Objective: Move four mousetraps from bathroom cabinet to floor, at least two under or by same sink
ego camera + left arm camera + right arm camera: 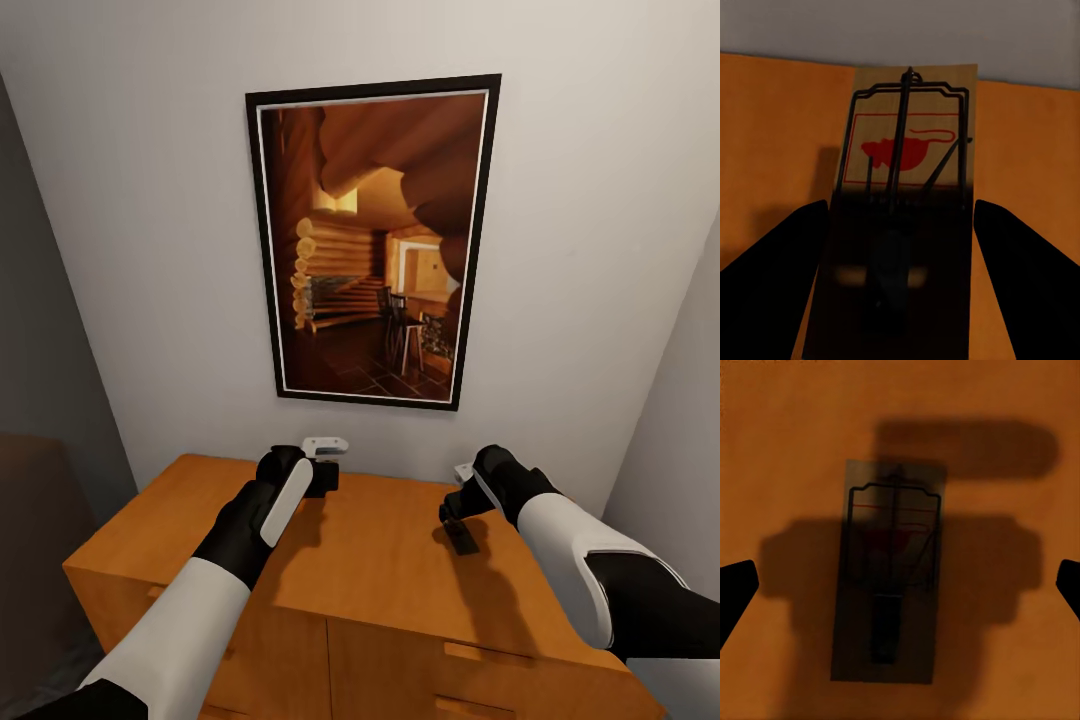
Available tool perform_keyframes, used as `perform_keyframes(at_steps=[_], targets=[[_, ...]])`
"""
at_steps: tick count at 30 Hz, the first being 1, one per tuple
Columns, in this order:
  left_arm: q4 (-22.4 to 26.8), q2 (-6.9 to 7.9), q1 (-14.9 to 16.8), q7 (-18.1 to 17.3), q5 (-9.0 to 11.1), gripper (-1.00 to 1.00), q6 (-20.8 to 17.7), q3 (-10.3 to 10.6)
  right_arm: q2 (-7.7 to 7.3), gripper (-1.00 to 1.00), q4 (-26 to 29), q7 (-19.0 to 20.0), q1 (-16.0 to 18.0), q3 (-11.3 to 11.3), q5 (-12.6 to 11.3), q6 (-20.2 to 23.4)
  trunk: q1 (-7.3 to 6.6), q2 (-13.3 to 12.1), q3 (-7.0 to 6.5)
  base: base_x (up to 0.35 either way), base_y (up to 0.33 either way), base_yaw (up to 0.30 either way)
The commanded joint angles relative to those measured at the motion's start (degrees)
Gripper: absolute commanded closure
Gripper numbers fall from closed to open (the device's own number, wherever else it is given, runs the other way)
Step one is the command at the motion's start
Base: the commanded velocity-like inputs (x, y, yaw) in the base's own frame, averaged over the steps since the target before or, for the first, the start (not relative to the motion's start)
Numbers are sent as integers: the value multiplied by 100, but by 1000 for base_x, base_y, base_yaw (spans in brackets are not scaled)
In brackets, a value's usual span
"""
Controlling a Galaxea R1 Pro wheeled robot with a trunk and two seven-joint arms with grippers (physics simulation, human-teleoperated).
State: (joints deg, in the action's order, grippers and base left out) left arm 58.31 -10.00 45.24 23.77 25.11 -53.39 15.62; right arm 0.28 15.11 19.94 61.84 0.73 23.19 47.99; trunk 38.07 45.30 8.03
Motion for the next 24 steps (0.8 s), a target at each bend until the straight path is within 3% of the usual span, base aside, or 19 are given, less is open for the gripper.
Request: perform_keyframes(at_steps=[1,14,19,24], targets=[[5,0,5,57,55,100,-13,5,1,-100,9,46,3,10,61,20,2,8,10,0,0,0],[5,0,4,55,55,100,-13,4,2,-100,18,100,3,14,62,18,2,8,10,0,0,0],[5,0,4,57,55,100,-13,3,1,-100,18,521,3,6,66,18,2,8,10,0,0,0],[5,0,3,57,55,100,-13,4,-1,-100,18,705,3,-1,73,18,2,8,10,0,0,0]])
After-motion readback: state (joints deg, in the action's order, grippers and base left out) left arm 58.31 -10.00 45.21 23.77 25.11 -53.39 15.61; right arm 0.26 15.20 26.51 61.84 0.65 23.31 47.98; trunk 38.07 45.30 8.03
